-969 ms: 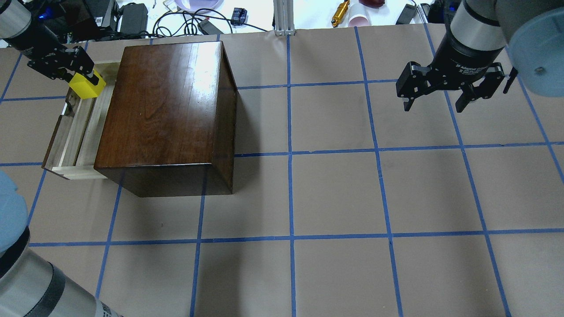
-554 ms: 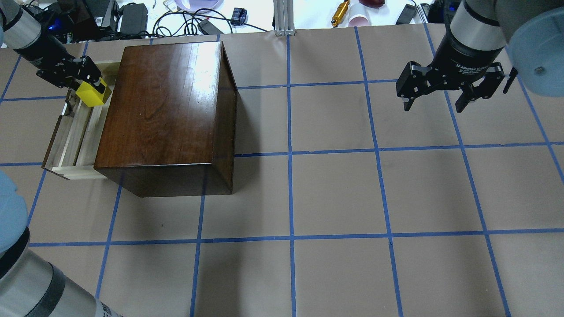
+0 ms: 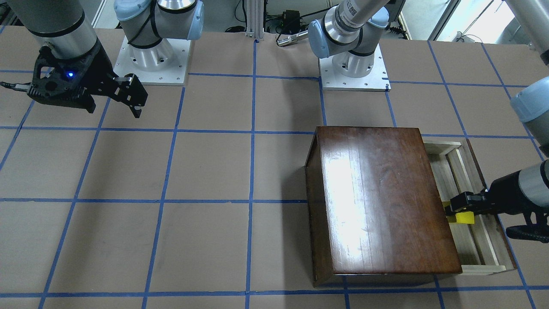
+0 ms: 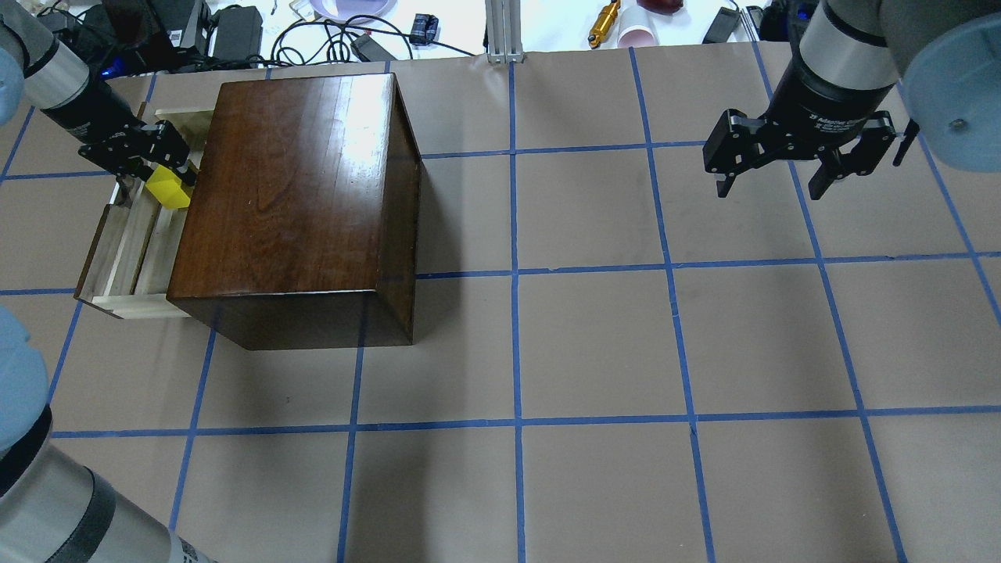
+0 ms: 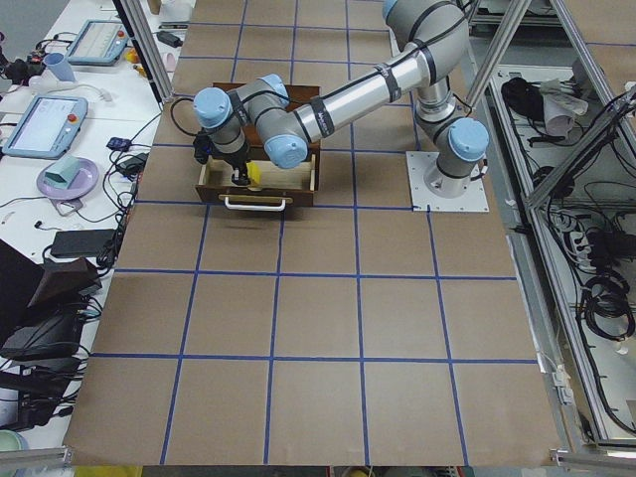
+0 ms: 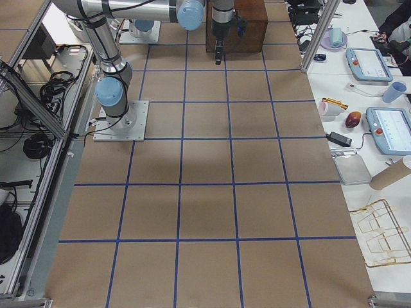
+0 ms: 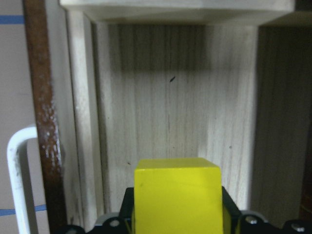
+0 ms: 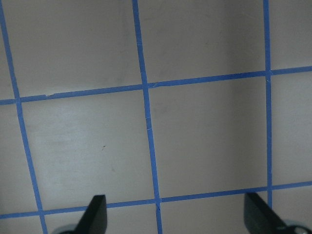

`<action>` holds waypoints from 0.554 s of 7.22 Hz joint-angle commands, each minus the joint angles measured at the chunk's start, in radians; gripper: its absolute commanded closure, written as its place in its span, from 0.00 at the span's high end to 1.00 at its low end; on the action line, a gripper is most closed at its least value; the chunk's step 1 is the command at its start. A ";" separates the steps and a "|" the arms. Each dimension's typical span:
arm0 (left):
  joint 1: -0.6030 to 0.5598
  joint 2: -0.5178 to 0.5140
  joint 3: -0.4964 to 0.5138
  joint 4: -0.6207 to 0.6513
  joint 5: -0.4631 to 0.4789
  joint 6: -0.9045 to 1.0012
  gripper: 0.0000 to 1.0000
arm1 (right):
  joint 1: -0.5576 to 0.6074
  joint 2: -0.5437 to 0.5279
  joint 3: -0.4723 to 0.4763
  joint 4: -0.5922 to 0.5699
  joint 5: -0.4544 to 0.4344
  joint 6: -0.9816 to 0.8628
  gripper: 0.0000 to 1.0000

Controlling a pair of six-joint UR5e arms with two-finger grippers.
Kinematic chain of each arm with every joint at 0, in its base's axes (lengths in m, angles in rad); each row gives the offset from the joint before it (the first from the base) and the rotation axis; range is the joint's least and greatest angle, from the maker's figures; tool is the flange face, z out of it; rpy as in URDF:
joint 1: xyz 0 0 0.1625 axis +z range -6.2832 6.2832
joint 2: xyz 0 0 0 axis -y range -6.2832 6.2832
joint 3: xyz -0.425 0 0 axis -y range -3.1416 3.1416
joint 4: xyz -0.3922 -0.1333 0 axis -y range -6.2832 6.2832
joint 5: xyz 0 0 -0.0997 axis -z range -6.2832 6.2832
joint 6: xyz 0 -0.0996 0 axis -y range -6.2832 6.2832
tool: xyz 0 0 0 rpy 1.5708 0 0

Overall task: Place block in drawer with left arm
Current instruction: 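Lower the cube into the drawer and open the left gripper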

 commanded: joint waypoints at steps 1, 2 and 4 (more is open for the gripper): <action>0.000 0.012 -0.009 -0.012 0.002 -0.001 1.00 | 0.000 0.000 0.000 0.000 0.000 0.000 1.00; 0.000 0.018 -0.007 -0.030 0.003 -0.001 1.00 | 0.000 0.000 0.000 0.000 0.000 0.000 1.00; -0.003 0.050 0.020 -0.058 0.005 -0.005 1.00 | 0.000 0.000 0.000 0.000 0.000 0.000 1.00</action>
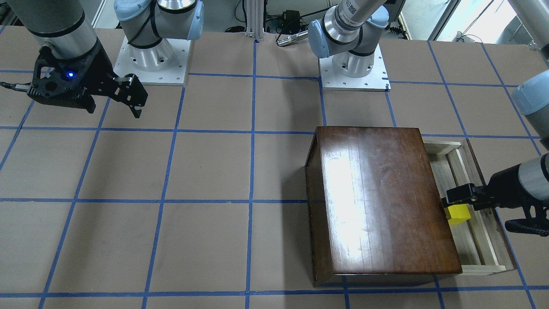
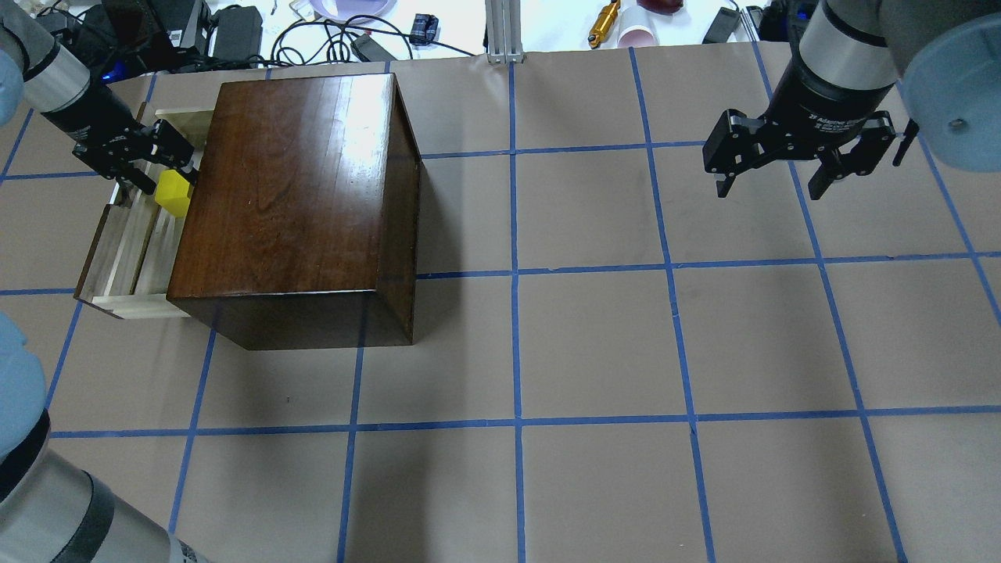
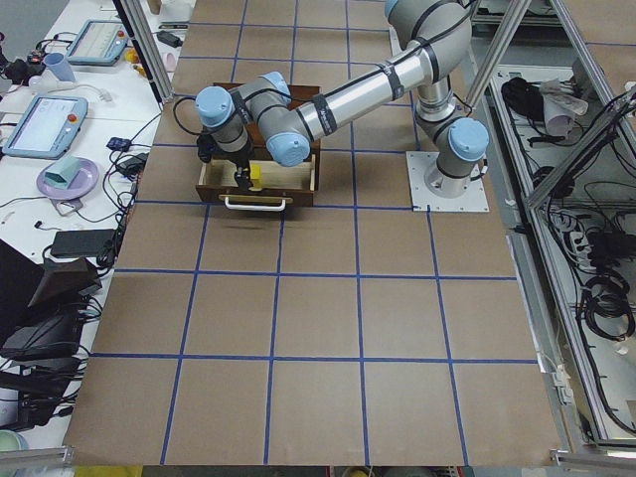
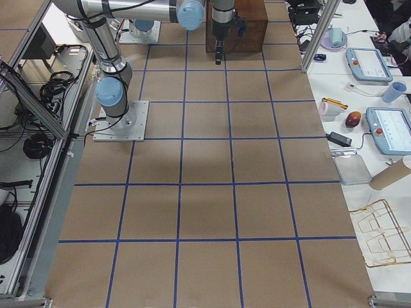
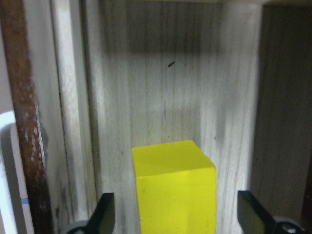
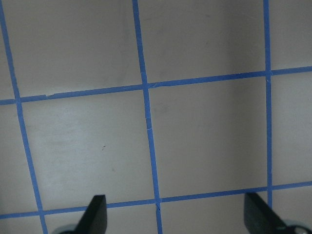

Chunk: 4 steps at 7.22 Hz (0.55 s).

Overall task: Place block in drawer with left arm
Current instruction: 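Lower the cube into the drawer and open the left gripper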

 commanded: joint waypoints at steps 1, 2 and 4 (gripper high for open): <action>-0.008 0.039 0.050 -0.030 0.001 -0.009 1.00 | 0.000 0.000 0.001 0.000 0.000 0.000 1.00; -0.021 0.065 0.070 -0.034 0.003 -0.049 1.00 | -0.002 0.000 0.000 0.000 0.000 0.000 1.00; -0.112 0.126 0.067 -0.040 0.105 -0.122 1.00 | 0.000 0.000 0.000 0.000 0.000 0.000 1.00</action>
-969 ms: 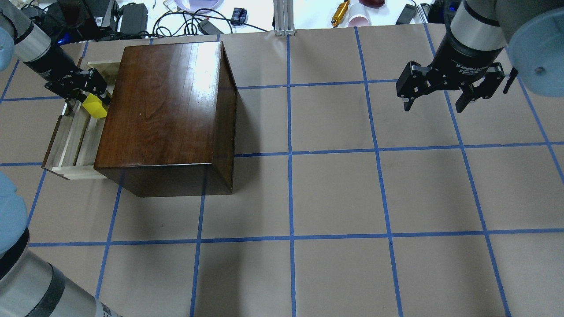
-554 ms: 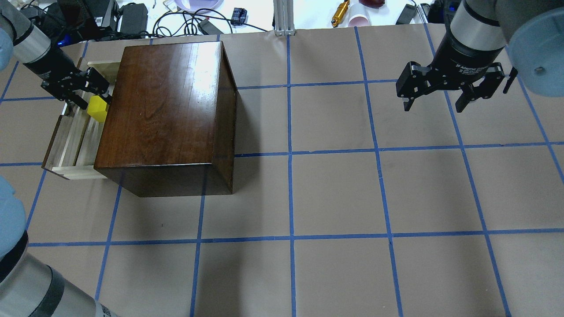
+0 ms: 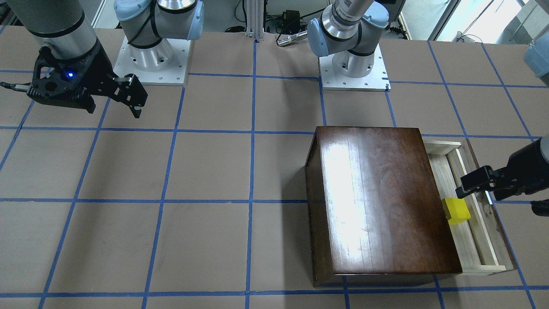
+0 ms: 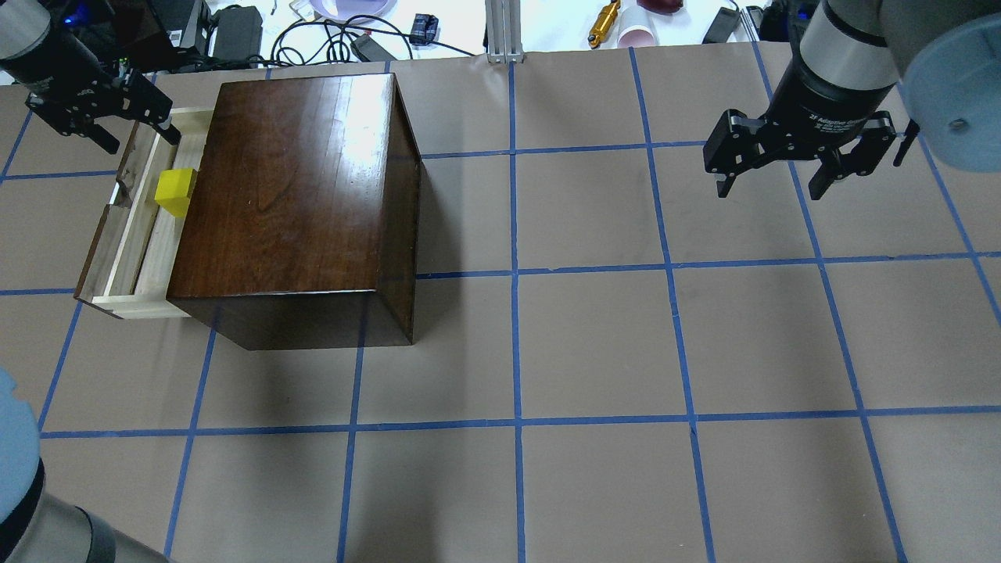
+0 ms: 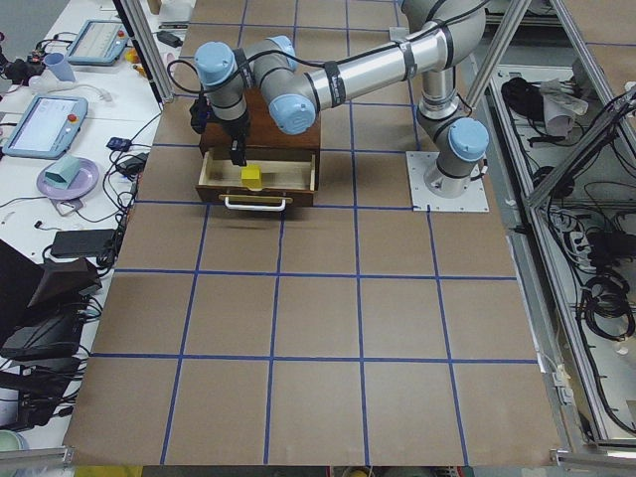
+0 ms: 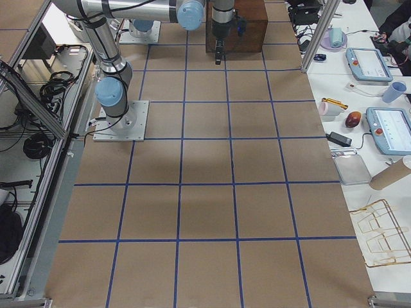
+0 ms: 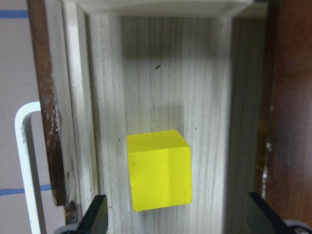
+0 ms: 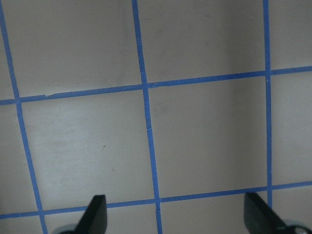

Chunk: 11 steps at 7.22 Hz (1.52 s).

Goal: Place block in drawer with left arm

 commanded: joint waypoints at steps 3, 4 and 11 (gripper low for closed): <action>-0.207 0.093 -0.012 -0.046 0.050 -0.315 1.00 | 0.001 0.000 -0.001 0.000 0.002 0.000 1.00; -0.252 0.101 -0.024 -0.052 0.054 -0.330 1.00 | 0.001 0.000 -0.001 0.000 0.002 0.000 1.00; -0.363 0.208 -0.188 -0.040 0.059 -0.386 1.00 | 0.001 0.000 -0.001 0.000 0.000 0.000 1.00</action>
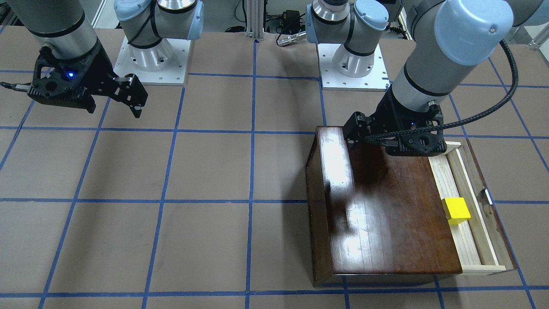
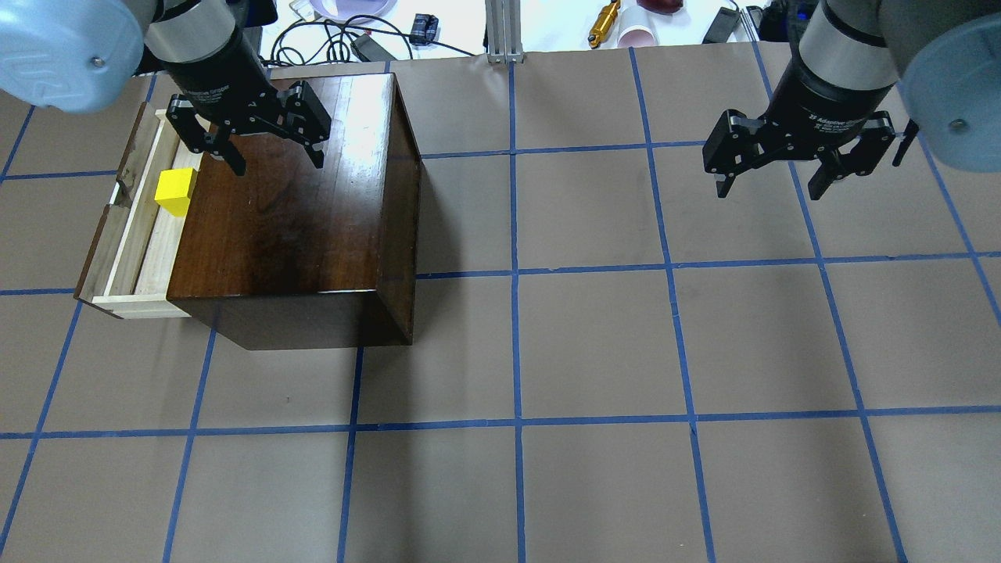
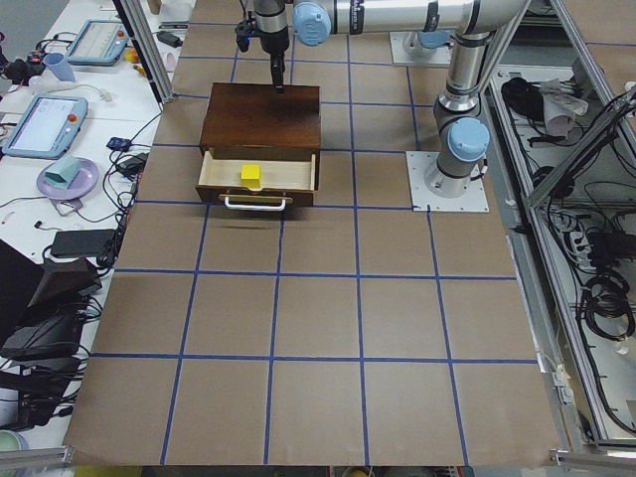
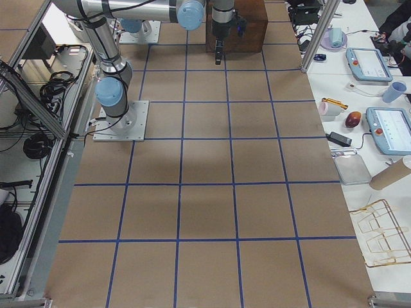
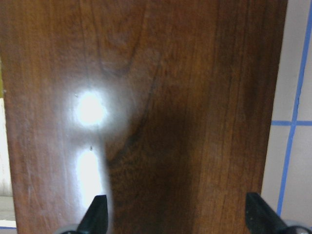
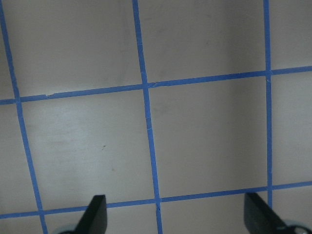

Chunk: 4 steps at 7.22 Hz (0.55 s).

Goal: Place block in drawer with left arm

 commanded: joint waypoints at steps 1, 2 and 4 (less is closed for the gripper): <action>-0.005 0.017 -0.023 0.002 0.000 0.003 1.00 | 0.000 0.000 -0.001 0.000 0.000 0.000 1.00; -0.002 0.017 -0.022 0.002 0.000 0.012 1.00 | 0.000 0.000 -0.001 0.000 0.000 0.000 1.00; 0.002 0.021 -0.024 0.002 0.001 0.015 1.00 | 0.000 0.000 -0.001 0.000 0.000 0.000 1.00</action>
